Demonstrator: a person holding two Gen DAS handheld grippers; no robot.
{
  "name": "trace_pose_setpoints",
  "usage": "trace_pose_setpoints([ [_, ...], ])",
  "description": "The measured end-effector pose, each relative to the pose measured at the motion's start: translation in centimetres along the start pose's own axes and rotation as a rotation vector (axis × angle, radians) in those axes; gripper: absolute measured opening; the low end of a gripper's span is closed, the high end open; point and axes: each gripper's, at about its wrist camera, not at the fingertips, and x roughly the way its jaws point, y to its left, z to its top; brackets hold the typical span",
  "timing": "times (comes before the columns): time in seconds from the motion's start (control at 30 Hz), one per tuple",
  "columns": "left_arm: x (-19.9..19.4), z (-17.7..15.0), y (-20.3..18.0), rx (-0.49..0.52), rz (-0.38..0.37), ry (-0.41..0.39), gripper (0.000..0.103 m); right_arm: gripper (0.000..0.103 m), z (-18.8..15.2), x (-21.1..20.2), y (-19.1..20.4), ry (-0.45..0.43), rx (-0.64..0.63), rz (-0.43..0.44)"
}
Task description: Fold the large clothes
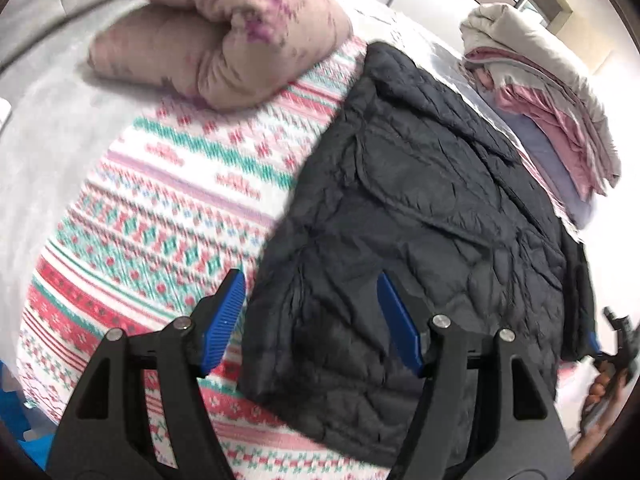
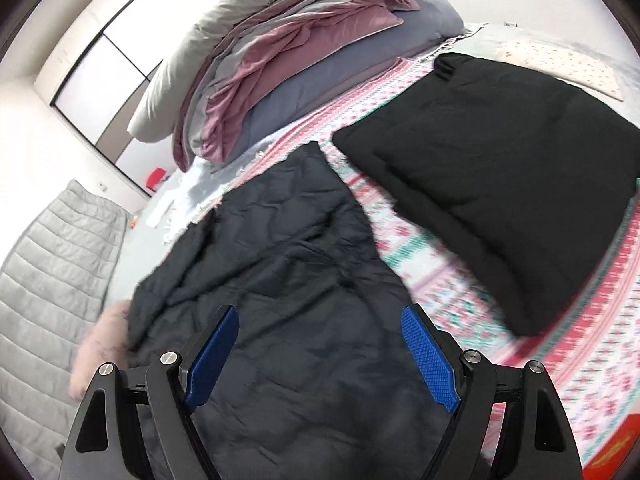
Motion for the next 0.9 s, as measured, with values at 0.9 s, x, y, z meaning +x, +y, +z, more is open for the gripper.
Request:
trace_pose_setpoints([
  [0.9,-0.8,-3.7,3.8,-0.039,-0.041,0.026,0.072,0.085,-10.8,-1.9,-10.6,0.259,0.049,0.031],
])
